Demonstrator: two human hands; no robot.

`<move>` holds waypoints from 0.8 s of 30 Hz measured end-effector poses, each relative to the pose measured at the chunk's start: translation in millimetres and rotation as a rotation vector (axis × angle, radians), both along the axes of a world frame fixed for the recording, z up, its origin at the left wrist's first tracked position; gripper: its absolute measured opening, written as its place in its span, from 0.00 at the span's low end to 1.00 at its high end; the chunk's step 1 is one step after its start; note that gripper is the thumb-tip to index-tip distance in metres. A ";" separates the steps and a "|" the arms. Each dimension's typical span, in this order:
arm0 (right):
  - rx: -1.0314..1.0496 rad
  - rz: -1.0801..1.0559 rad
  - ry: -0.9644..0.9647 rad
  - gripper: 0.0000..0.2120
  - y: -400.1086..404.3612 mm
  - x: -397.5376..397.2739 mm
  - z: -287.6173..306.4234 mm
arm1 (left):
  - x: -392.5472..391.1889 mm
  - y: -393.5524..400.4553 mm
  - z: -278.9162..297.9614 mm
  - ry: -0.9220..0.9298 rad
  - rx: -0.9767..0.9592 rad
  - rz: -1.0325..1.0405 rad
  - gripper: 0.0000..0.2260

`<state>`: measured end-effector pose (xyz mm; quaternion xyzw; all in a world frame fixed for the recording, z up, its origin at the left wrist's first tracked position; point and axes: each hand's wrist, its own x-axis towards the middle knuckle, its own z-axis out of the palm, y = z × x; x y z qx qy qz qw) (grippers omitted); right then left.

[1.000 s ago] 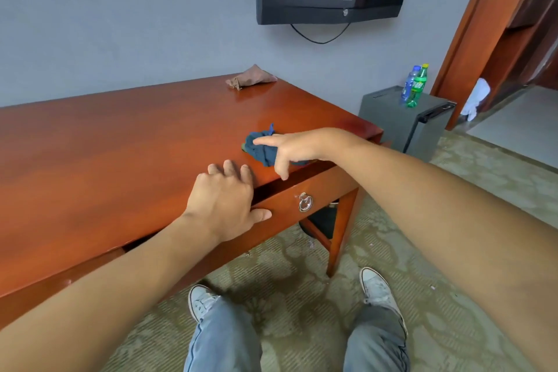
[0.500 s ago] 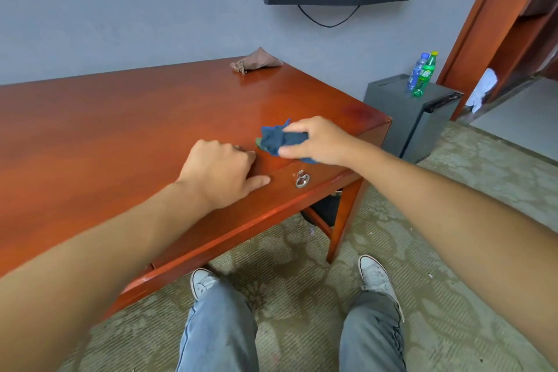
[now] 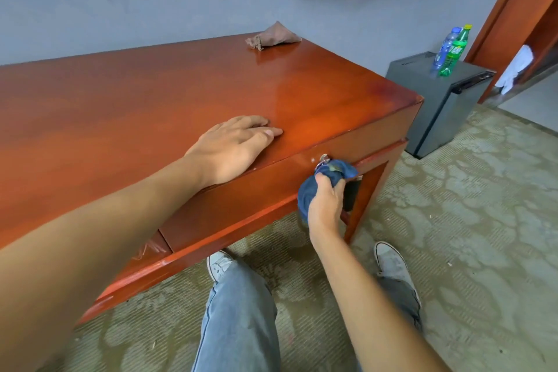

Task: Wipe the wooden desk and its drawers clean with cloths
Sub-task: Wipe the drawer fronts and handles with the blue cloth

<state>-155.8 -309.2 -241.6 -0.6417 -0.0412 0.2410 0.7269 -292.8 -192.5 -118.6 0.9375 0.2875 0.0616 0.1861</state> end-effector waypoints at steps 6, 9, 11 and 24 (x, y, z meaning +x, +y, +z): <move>-0.324 0.150 -0.578 0.12 2.5 -102.2 -17.0 | 2.8 -3.8 1.0 0.098 0.072 0.003 0.21; -0.303 0.347 -1.010 0.18 -13.8 -134.4 -36.4 | 2.8 -7.7 1.7 0.143 0.095 -0.001 0.22; -0.228 0.402 -1.272 0.15 -22.5 -112.6 -42.1 | 1.6 -8.8 1.7 0.159 0.099 -0.005 0.23; -0.622 0.271 -1.299 0.11 -40.0 94.2 -37.4 | 52.2 -4.9 17.8 0.208 0.195 -0.068 0.21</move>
